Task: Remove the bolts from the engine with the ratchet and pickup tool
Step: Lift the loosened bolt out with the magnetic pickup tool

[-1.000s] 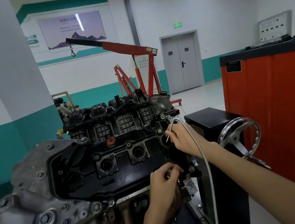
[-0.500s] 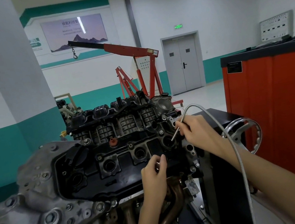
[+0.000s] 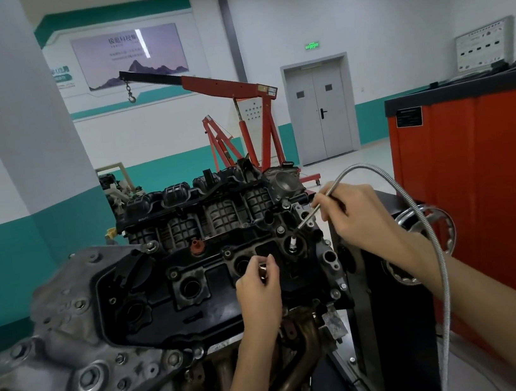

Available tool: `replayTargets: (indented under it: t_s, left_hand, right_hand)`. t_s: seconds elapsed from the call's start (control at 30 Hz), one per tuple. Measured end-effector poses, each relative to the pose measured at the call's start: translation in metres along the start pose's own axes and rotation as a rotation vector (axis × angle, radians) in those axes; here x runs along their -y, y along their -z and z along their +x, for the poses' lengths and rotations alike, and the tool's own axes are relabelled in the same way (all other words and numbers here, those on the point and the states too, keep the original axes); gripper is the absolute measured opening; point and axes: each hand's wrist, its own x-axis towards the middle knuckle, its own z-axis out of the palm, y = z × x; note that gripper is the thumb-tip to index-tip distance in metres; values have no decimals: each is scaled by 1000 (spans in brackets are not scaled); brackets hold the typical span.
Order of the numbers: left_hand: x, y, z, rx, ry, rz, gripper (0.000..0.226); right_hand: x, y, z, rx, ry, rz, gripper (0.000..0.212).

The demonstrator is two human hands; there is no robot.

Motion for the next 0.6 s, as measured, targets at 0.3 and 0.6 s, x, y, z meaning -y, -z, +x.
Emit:
replayTargets:
  t_s: [0.3,0.6]
  left_hand:
    - [-29,-14,38,4,-174,312,22]
    - [-39,-3,18,49,11,10,37]
  right_hand:
    - [32,23,20,-74,29,58,21]
    - [54,53,28,-219,-40,165,18]
